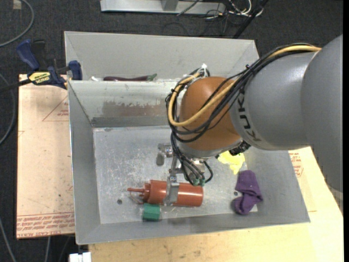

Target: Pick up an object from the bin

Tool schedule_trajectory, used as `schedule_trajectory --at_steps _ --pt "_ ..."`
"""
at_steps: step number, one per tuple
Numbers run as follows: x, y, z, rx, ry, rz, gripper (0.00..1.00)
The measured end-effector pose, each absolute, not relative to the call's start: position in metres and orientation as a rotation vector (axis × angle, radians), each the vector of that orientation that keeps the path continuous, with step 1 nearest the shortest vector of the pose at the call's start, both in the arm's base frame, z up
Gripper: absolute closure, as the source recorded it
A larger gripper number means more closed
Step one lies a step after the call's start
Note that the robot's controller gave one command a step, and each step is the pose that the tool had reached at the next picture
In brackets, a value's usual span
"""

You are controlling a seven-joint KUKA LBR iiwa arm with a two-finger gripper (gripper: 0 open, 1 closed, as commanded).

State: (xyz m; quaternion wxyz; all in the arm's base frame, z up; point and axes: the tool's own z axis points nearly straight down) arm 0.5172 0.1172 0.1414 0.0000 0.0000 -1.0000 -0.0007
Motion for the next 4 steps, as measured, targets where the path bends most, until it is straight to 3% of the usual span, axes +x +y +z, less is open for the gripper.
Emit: schedule_trajectory --at_steps 1,2,3,4 --pt "0.513 0.092 0.07 0.338 -3.124 -0.005 1.0" --pt "0.513 0.091 0.069 0.338 -3.125 -0.005 1.0" --pt "0.513 0.09 0.109 0.337 -3.115 -0.004 1.0" --pt "0.522 0.078 0.223 0.311 -3.13 -0.007 1.0"
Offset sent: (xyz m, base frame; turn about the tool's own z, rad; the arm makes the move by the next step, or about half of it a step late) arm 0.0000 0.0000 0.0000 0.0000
